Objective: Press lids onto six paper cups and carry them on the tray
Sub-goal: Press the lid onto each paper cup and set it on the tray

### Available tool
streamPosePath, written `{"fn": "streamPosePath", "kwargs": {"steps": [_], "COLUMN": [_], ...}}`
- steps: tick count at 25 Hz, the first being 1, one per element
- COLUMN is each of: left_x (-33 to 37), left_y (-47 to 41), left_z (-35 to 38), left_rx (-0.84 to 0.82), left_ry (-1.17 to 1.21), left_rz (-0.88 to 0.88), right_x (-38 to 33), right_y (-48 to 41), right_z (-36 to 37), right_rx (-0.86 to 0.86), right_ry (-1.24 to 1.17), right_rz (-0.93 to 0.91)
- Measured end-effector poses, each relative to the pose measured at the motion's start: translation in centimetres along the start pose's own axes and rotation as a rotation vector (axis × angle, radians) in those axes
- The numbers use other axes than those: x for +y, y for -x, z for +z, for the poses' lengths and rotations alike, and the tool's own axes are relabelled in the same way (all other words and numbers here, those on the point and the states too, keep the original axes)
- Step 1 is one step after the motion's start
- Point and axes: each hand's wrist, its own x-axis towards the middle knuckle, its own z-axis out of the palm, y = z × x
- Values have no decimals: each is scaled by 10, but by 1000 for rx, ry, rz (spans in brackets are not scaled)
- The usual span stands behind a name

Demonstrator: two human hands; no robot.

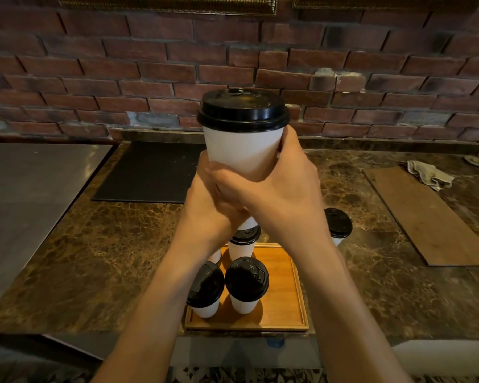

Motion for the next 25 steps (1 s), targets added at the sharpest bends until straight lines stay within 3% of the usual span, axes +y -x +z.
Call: {"fn": "streamPosePath", "kwargs": {"steps": [10,15,25], "left_x": [-8,-6,-5], "left_y": [-6,-3,-1], "left_z": [1,-3,-21], "left_rx": [-65,-144,-398], "left_ry": [20,264,335], "left_rz": [-29,-49,-46], "right_x": [7,10,17], "right_y": [-7,-9,-11], "right_z": [-3,-10,-27], "right_rx": [3,-80,-324], "right_ry": [-15,-123,-359], "right_rz": [-17,-24,-69]}}
